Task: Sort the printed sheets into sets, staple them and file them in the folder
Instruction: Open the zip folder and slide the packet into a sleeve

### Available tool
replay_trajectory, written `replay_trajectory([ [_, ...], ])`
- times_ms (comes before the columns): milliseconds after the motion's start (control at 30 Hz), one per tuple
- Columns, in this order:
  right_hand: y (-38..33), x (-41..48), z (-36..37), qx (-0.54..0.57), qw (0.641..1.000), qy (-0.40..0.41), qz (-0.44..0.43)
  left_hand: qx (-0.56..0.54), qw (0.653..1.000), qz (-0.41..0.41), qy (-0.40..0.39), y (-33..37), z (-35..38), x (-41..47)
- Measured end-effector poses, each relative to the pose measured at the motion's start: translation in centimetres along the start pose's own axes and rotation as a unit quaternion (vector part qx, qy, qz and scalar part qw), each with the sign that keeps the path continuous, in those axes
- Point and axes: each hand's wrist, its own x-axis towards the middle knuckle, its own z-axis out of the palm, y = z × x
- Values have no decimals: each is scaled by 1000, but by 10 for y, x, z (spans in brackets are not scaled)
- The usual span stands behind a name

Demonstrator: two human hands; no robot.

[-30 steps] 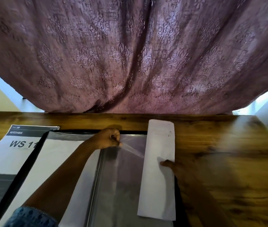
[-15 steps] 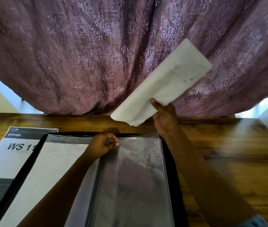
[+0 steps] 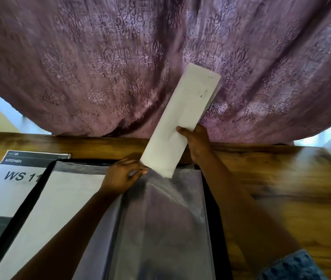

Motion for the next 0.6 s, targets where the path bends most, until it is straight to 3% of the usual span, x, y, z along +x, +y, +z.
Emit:
replay_trajectory([
  [233,1,17,-6,-46,996,-18,74,-26,999,-23,-3,-4,0,0],
  [467,-13,27,24,27,999,39,11,-27,999,-2,-30,-3,1,1],
  [600,-8,27,36,78,996,8,44,38,996,84,5,-3,2,-4],
])
